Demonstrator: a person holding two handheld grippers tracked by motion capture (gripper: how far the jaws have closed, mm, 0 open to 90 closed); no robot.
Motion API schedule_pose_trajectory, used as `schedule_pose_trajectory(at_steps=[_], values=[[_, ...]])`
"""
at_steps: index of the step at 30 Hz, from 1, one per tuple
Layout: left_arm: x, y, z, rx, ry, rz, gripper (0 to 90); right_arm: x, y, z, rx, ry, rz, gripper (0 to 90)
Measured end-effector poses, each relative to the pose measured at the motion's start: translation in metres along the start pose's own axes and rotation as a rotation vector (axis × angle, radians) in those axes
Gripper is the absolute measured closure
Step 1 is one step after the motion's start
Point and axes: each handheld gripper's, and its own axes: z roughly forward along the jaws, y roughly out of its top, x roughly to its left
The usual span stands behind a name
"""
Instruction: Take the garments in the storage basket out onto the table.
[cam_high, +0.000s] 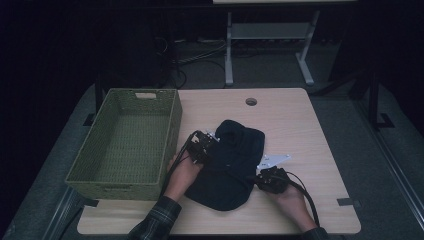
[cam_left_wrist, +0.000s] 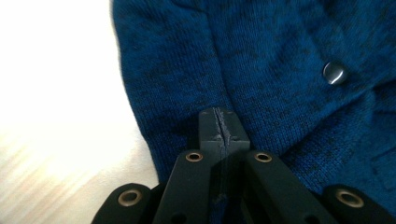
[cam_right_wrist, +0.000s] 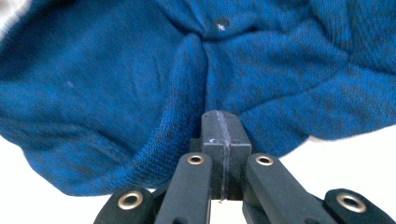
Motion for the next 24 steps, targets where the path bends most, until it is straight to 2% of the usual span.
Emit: schedule_pose_trajectory(at_steps=[5, 10, 18, 21, 24], values=[[-0.003, -0.002, -0.001, -0.001, -0.01, 0.004, 89.9, -0.002, -0.001, -0.002, 0.011, -0.019, -0.012, 90.0], [-0.007, -0.003, -0.002, -0.003, -0.055, 0.008, 89.8, -0.011, -0.005, -0.008, 0.015, -0.046, 0.0, 90.0], [-0.016, -0.008, -0.001, -0.027, -0.166, 0.014, 89.8, -0.028, -0.011, -0.017, 0.021, -0.096, 0.025, 90.0], [-0.02, -0.009, -0.001, -0.037, -0.181, 0.014, 89.8, -0.032, -0.013, -0.02, 0.025, -0.116, 0.038, 90.0], [-0.026, -0.01, -0.002, -0.041, -0.185, 0.034, 89.7, -0.037, -0.015, -0.023, 0.027, -0.141, 0.045, 90.0]])
